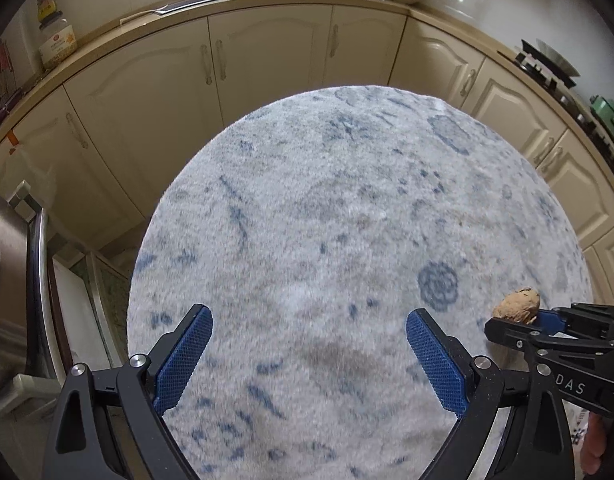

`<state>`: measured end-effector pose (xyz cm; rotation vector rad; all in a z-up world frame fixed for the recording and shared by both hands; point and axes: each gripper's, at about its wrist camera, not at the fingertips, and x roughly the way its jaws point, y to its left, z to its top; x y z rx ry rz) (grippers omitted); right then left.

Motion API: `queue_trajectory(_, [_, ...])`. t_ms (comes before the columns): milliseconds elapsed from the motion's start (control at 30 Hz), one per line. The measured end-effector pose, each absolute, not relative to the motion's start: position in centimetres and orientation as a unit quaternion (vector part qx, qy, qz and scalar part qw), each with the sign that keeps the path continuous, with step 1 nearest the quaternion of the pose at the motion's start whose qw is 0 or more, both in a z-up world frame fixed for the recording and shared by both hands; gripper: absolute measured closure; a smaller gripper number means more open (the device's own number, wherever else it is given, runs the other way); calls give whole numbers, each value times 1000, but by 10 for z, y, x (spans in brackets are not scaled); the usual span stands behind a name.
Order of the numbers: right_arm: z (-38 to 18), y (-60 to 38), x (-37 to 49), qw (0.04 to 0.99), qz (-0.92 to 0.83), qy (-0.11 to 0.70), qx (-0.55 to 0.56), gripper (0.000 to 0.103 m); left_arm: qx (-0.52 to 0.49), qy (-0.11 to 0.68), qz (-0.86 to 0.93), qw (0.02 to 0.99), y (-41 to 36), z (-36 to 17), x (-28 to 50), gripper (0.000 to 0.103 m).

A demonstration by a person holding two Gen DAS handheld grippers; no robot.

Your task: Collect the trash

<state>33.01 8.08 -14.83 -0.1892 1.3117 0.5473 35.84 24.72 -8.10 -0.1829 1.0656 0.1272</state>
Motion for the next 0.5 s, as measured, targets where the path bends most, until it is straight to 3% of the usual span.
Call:
queue_trajectory(367, [-140, 37, 241, 763, 262, 583, -98, 72, -90, 505, 18, 858, 222, -72, 264, 7])
queue_trajectory(433, [-138, 32, 233, 770, 250, 577, -108, 54, -88, 504, 9, 859, 217, -71, 252, 7])
queue_trajectory(467, [-137, 30, 234, 775, 249, 571, -105, 38, -89, 503, 7, 860, 214, -71, 247, 7])
queue_trajectory(500, [-134, 27, 237, 780, 250, 564, -101, 29, -91, 502, 4, 860, 212, -69, 242, 7])
